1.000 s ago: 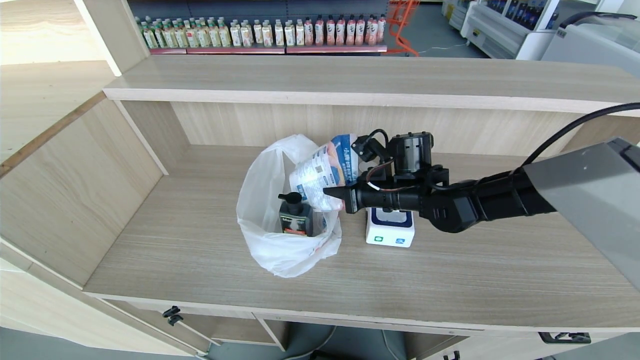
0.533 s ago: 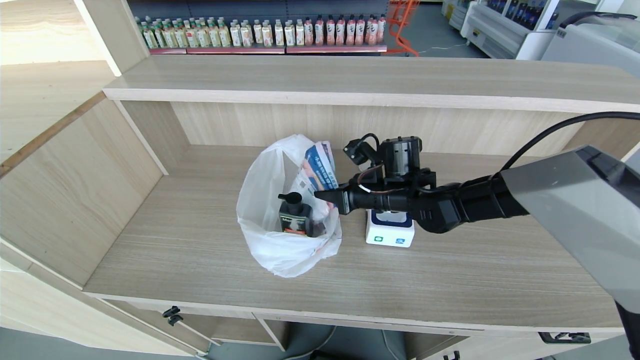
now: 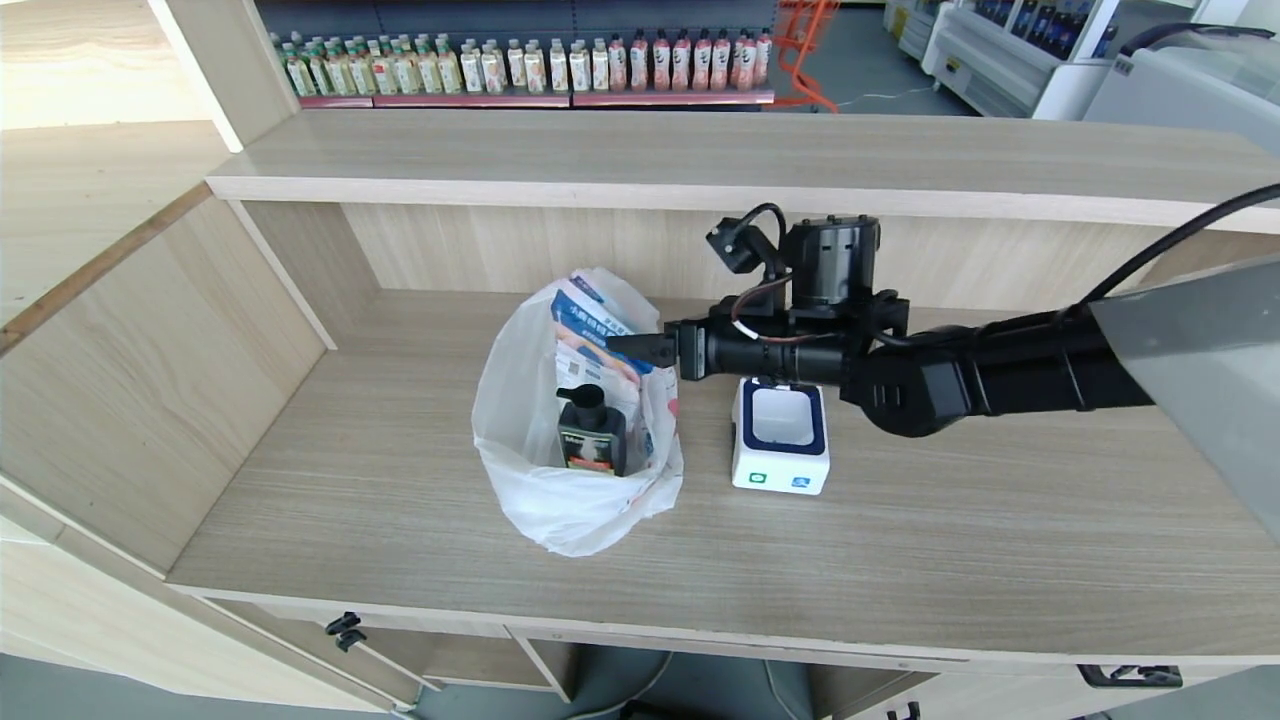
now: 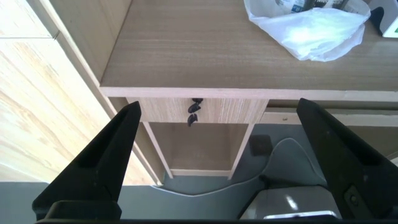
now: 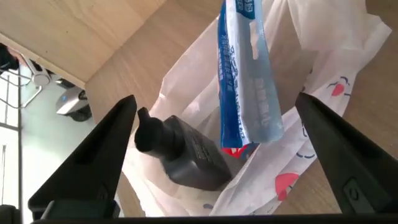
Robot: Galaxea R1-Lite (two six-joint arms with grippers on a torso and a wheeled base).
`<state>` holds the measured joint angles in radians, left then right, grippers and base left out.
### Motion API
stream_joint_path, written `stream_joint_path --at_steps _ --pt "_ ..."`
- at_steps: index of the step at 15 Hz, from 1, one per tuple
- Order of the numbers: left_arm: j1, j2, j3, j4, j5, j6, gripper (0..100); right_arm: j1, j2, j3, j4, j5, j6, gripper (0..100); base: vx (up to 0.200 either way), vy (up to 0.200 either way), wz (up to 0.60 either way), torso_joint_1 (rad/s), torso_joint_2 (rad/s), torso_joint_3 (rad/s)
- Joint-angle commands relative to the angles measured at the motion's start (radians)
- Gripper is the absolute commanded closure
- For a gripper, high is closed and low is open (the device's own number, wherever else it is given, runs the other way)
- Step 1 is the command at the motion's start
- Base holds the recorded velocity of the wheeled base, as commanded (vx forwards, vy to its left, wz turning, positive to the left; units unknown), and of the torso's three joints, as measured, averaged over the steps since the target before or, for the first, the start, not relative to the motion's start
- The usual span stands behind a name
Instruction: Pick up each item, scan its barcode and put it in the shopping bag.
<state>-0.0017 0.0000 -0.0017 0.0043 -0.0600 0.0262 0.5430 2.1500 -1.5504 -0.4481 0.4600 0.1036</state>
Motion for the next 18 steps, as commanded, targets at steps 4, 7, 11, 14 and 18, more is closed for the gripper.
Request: stream_joint_path --at_steps 4,7,11,14,18 --pt "0.000 0.000 0.000 0.000 0.000 0.000 0 -0.133 -0.791 0.742 0.006 -0.053 0.001 0 0.000 0.000 0.00 0.000 0.00 0.000" --pt "0.000 0.002 0.000 0.000 0.000 0.000 0 -0.328 -1.161 1.167 0.100 -0.250 -0.041 0 0.000 0.000 0.00 0.000 0.00 0.000" --pt "0.000 0.000 0.000 0.000 0.000 0.000 0 -0.419 -1.779 1.520 0.285 -0.393 -0.097 0 0.000 0.000 0.00 0.000 0.00 0.000" --pt "0.000 0.002 0.000 0.000 0.000 0.000 0 -0.531 -2.041 1.541 0.433 -0.366 -0.131 0 0.000 0.000 0.00 0.000 0.00 0.000" --pt "0.000 0.002 0.000 0.000 0.000 0.000 0 -0.554 -2.133 1.550 0.419 -0.465 -0.171 0 0.000 0.000 0.00 0.000 0.00 0.000"
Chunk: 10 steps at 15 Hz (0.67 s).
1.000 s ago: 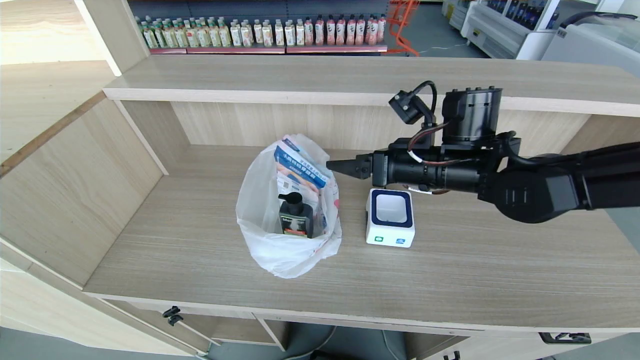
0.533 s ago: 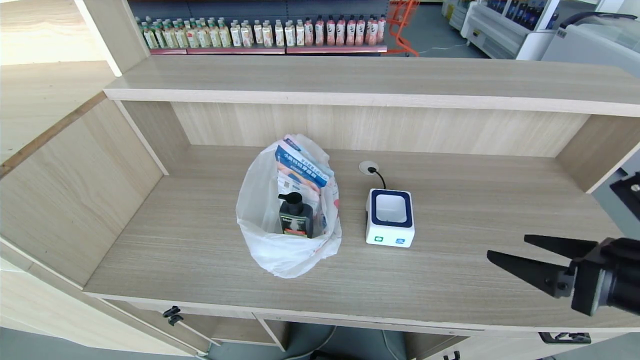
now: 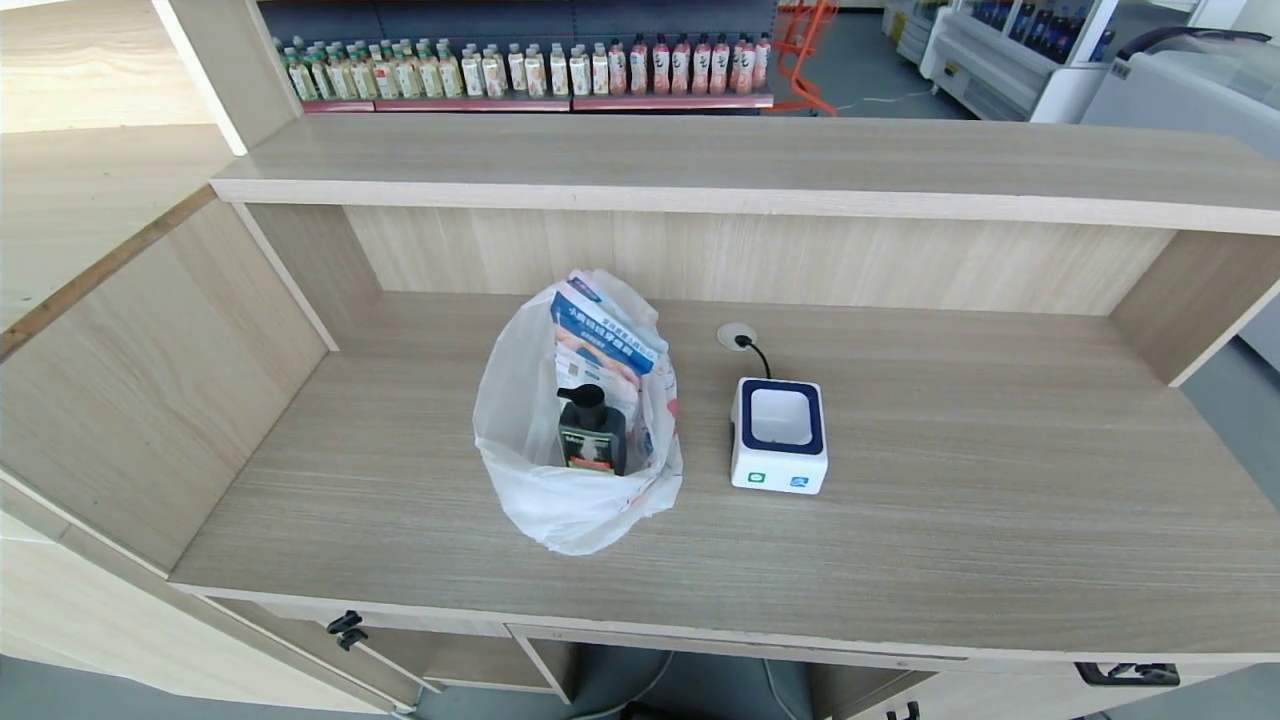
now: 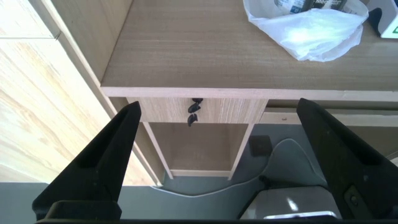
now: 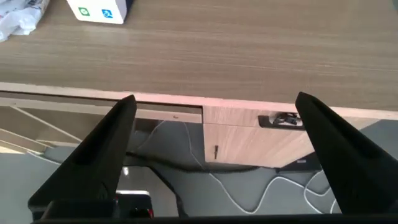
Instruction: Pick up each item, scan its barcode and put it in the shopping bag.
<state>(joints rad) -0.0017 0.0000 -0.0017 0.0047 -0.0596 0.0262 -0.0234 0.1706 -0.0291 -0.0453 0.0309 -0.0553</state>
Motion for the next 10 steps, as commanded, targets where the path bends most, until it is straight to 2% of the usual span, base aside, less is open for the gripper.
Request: stream_joint_path --at_steps 1,6,7,10 --pt "0.000 0.000 0.000 0.000 0.000 0.000 0 0.022 -0.171 0.029 0.018 -0.029 -0.012 0 0.000 0.000 0.00 0.000 0.00 0.000" --pt "0.000 0.000 0.000 0.000 0.000 0.000 0 0.022 -0.171 0.029 0.024 -0.035 0.005 0 0.000 0.000 0.00 0.000 0.00 0.000" --pt "0.000 0.002 0.000 0.000 0.000 0.000 0 0.022 -0.171 0.029 0.027 -0.035 0.017 100 0.000 0.000 0.00 0.000 0.00 0.000" --pt "0.000 0.000 0.000 0.000 0.000 0.000 0 0.020 -0.171 0.029 0.027 -0.034 0.020 100 0.000 0.000 0.00 0.000 0.00 0.000"
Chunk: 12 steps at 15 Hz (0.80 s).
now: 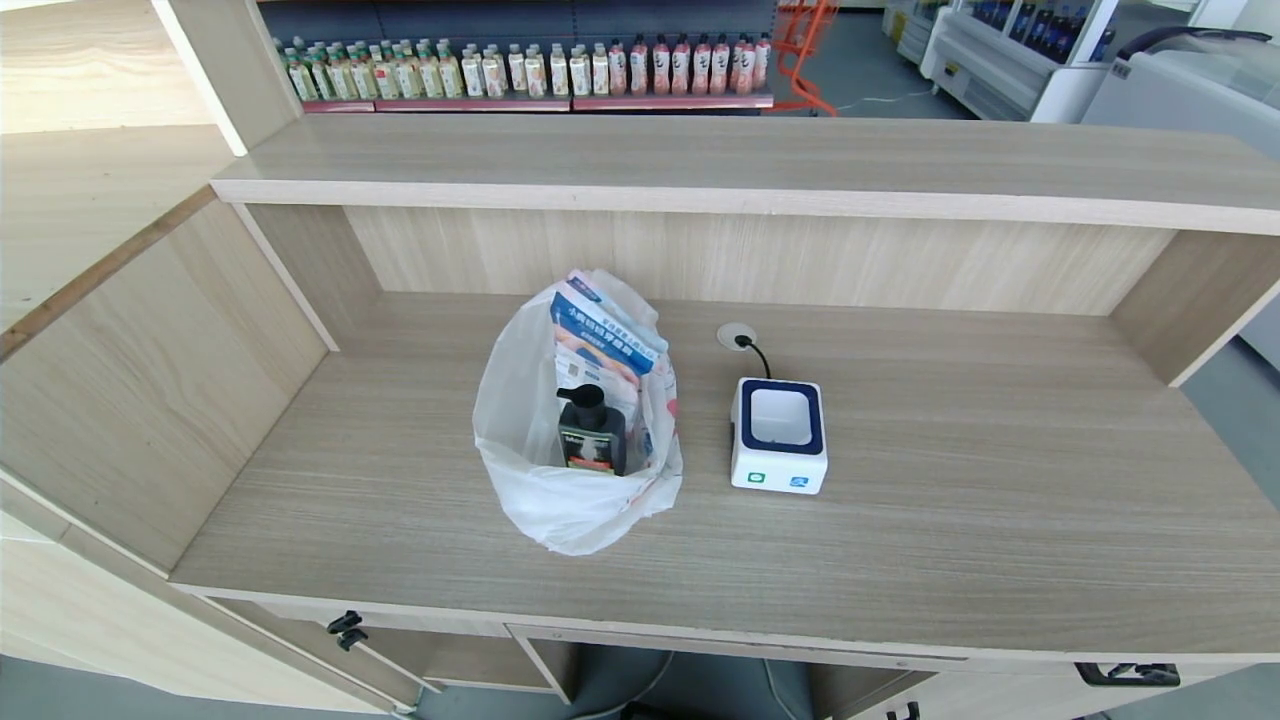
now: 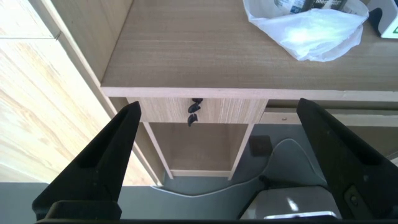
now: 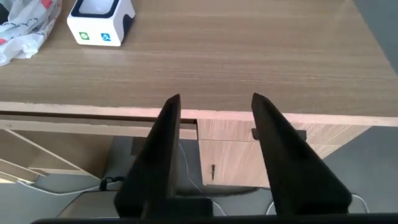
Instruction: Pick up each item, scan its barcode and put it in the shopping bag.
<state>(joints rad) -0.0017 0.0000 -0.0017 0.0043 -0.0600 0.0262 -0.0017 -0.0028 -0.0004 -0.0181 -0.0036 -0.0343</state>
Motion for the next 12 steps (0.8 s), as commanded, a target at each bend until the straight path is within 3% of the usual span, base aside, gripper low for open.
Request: stream_joint_path --at_steps 1,9,12 --pt "0.000 0.000 0.000 0.000 0.000 0.000 0 0.000 0.003 0.000 0.000 0.001 -0.001 100 0.000 0.000 0.00 0.000 0.00 0.000" --pt "0.000 0.008 0.000 0.000 0.000 -0.002 0 0.000 0.003 0.000 0.000 0.001 0.001 100 0.000 0.000 0.00 0.000 0.00 0.000" --pt "0.000 0.002 0.000 0.000 0.000 -0.002 0 0.000 0.003 0.000 0.000 0.001 -0.001 100 0.000 -0.200 0.00 0.004 0.00 0.004"
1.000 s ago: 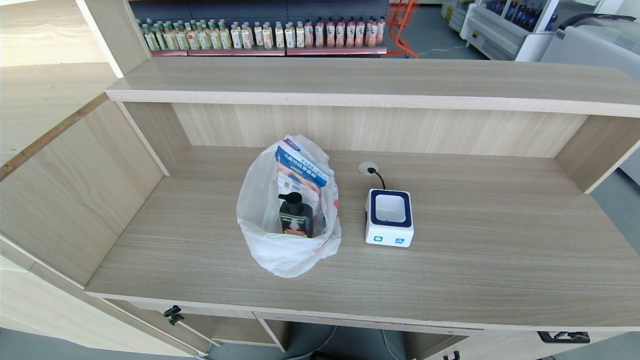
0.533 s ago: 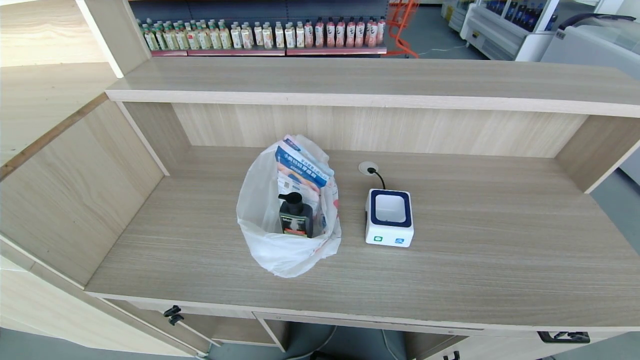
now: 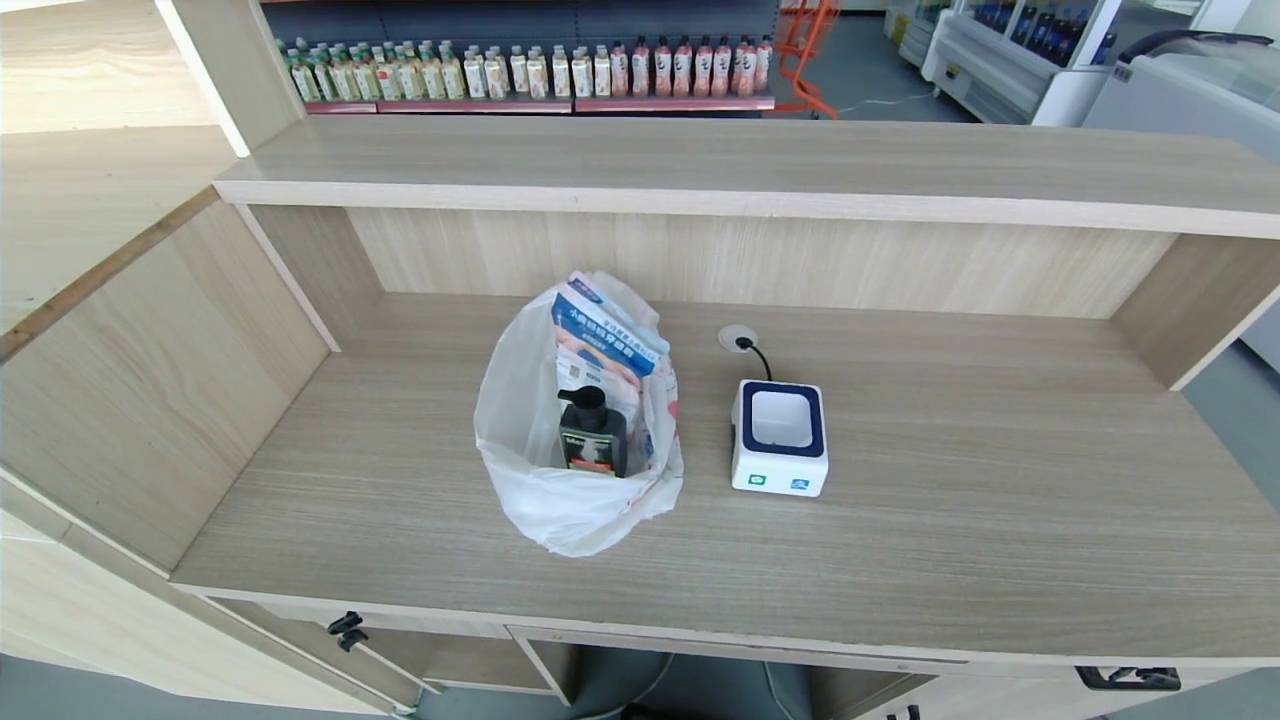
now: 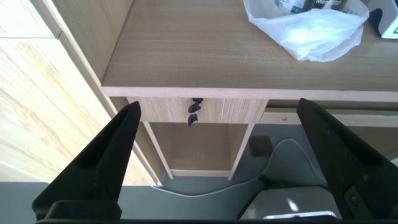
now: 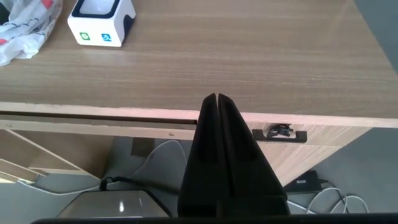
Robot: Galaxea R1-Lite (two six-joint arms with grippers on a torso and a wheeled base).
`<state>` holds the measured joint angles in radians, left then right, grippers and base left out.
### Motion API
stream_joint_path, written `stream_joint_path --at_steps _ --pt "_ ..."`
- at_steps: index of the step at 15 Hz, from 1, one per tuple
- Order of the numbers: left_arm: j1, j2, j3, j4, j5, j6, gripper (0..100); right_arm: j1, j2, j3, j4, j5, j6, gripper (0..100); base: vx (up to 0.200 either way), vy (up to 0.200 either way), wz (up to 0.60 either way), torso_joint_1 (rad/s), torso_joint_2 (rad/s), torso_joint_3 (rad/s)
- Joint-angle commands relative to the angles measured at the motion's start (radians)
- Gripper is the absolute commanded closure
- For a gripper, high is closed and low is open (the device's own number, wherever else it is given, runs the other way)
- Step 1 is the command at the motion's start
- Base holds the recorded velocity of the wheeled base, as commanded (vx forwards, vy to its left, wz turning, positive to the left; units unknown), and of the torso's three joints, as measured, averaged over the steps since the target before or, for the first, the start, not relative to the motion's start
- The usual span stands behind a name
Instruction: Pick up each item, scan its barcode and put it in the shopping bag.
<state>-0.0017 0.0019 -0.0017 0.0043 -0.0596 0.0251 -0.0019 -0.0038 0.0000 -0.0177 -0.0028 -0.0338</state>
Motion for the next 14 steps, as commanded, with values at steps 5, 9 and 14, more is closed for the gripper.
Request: stream_joint_path --at_steps 5,9,14 --pt "0.000 0.000 0.000 0.000 0.000 -0.001 0 -0.001 0.004 0.000 -0.001 0.000 -0.001 100 0.000 0.000 0.00 0.000 0.00 0.000" --pt "0.000 0.000 0.000 0.000 0.000 -0.001 0 0.000 0.004 0.000 -0.001 0.000 -0.001 100 0.000 0.000 0.00 0.000 0.00 0.000" --pt "0.000 -0.002 0.000 0.000 0.000 -0.001 0 0.000 0.004 0.000 0.001 0.000 -0.003 100 0.000 0.000 0.00 0.000 0.00 0.000"
